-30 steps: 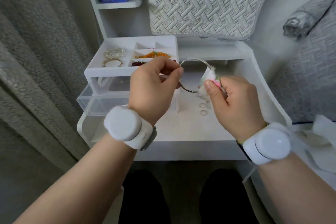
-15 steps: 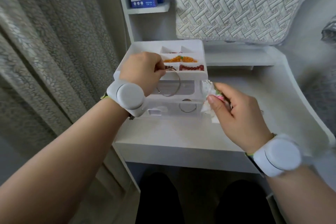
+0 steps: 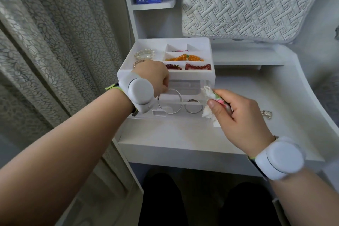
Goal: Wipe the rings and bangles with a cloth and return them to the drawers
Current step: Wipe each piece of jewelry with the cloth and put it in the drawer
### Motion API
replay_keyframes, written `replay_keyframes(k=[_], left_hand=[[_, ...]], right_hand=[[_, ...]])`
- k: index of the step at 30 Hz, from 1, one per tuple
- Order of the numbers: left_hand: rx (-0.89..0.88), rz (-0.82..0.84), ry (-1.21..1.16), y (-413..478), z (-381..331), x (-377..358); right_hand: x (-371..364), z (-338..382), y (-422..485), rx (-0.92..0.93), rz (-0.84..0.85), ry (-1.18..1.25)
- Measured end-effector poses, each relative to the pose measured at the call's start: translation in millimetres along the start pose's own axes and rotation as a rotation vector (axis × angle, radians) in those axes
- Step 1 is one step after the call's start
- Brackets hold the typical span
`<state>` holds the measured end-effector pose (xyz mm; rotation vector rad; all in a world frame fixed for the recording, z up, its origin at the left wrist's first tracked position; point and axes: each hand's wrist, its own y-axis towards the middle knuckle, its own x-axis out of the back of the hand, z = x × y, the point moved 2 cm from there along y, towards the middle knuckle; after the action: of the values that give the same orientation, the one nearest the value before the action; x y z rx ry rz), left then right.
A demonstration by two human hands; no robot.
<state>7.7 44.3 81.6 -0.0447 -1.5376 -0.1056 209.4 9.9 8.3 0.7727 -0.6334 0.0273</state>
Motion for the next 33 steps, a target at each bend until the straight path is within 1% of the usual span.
replay_keyframes(k=[3,9,12,14,16,18,20,23,26,29,33], left_hand=[[-0.019,0.044,0.04,2,0,-4],[0.015,0.101,-0.085,0,3,-6],[0.016,0.077,-0.154,-4,2,-3],[-0.005,-0.005,-0.201,-8,-4,0],[-0.03,-0.14,-0.247,-13,-15,3],[-0.057,-0.274,-0.316,-19,-29,3],[-0.108,-0.374,-0.405,-23,-46,0],[-0.217,-0.482,-0.476,-29,-72,-7],[-0.327,-0.531,-0.531,-37,-103,-15],[-0.393,-0.533,-0.549,-42,-129,-27],[-0.393,-0.384,-0.574,-35,-159,-56]], right_hand=[[0,0,0,-0.015,0.001,0.018],[0,2,0,-0.028,0.018,0.013],[0,2,-1,-0.029,0.029,0.035],[1,2,-2,-0.034,0.031,0.056],[5,0,-3,-0.043,0.012,0.068],[11,-3,-5,-0.072,-0.03,0.085],[23,-9,-8,-0.115,-0.096,0.083],[42,-21,-10,-0.155,-0.181,0.04],[67,-36,-18,-0.197,-0.255,-0.01],[82,-49,-29,-0.227,-0.275,-0.043],[92,-73,-49,-0.318,-0.283,-0.115]])
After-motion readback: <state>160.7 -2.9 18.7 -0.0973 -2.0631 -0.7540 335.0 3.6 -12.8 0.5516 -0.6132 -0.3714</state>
